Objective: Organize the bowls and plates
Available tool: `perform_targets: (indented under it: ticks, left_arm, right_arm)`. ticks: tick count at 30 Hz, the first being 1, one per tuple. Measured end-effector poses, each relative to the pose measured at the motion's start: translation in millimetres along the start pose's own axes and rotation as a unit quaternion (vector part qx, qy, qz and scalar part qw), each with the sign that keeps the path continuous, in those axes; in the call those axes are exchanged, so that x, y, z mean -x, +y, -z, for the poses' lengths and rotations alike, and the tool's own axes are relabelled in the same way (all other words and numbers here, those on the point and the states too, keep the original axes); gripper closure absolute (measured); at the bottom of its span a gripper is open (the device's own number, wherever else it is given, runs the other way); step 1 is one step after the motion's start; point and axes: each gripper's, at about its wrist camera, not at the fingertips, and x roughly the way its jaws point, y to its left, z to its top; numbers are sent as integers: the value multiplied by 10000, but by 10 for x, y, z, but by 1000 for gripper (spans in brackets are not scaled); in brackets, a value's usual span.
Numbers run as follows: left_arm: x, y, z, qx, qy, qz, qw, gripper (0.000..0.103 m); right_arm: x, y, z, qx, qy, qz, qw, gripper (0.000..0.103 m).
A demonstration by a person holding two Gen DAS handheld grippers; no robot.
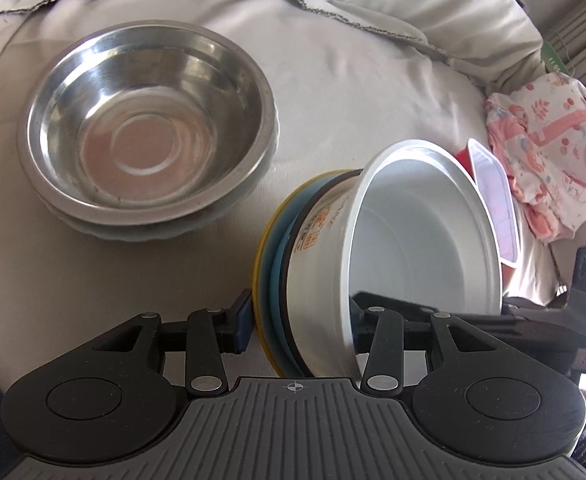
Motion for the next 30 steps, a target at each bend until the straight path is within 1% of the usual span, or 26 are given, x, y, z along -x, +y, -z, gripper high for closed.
perform_targets:
  ticks: [1, 4, 6, 9, 12, 16, 19, 26, 30]
  left_arm:
    - [1, -19, 6, -62, -36, 1, 10000, 57]
    - [-11, -59, -15, -93, -101, -16, 9999, 52]
    - [-32, -76, -29, -128, -102, -73, 9998, 47]
    - [-51, -113, -29, -170, -97, -56, 9998, 38]
    - [-70, -129, -26, -226, -82, -99, 9997, 38]
    - [-128, -112, -28, -126, -43, -40, 9999, 40]
    - [-179, -92, -23, -103, -29, -7, 9999, 41]
    - [-204, -92, -21, -100, -23, -61, 9999, 41]
    - [-192, -131, -20, -100, -39, -73, 9999, 41]
  right_arm:
    - [-7, 6, -2, 10, -5, 49, 10000, 29]
    - [4, -17, -26, -16, -81, 170, 9998, 29]
    - [43, -14, -37, 58, -181, 302, 9994, 29]
    - [44, -65, -69, 33, -177, 299, 9994, 29]
    - [11, -107, -69, -55, -98, 248, 9996, 29]
    - [14, -150, -90, -134, -97, 132, 9998, 29]
    - [4, -196, -94, -162, -11, 58, 9999, 29]
    - [-24, -226, -118, -166, 42, 12, 9999, 31]
    - [-21, -213, -132, -66, 84, -153, 9998, 44]
